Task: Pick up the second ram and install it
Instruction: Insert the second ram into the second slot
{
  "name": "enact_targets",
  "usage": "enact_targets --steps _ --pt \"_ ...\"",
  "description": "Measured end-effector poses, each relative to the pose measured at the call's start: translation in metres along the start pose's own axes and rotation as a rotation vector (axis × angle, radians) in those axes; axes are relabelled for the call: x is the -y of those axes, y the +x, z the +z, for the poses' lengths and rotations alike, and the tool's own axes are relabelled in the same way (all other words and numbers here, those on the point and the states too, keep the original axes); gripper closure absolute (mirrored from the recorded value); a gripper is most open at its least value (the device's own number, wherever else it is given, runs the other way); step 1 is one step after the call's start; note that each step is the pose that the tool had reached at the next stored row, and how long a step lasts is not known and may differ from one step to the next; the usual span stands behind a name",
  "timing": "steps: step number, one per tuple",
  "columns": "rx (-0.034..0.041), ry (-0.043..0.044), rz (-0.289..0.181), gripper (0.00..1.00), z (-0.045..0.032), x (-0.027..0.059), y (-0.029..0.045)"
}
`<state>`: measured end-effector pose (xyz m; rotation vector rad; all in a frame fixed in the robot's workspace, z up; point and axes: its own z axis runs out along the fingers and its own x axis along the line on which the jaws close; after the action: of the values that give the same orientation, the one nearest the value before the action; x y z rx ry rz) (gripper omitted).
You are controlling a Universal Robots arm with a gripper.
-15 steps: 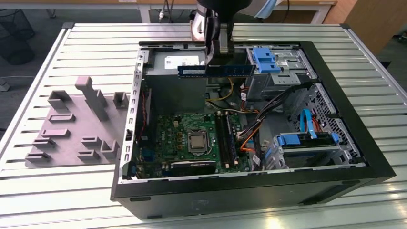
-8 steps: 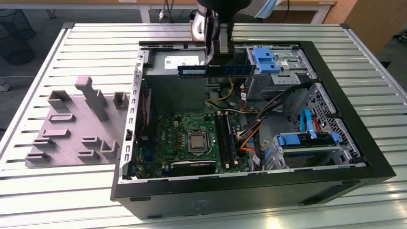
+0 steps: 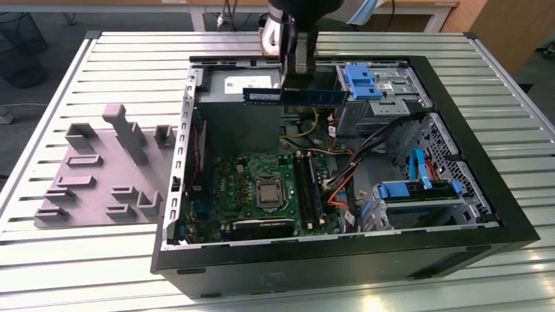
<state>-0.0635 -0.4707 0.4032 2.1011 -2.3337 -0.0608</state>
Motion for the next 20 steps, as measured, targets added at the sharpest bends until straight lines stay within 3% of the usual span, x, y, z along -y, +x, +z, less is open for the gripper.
enact_targets --steps 20 --pt "0.0104 0.0092 0.363 0.86 0.0036 0.0001 0.0001"
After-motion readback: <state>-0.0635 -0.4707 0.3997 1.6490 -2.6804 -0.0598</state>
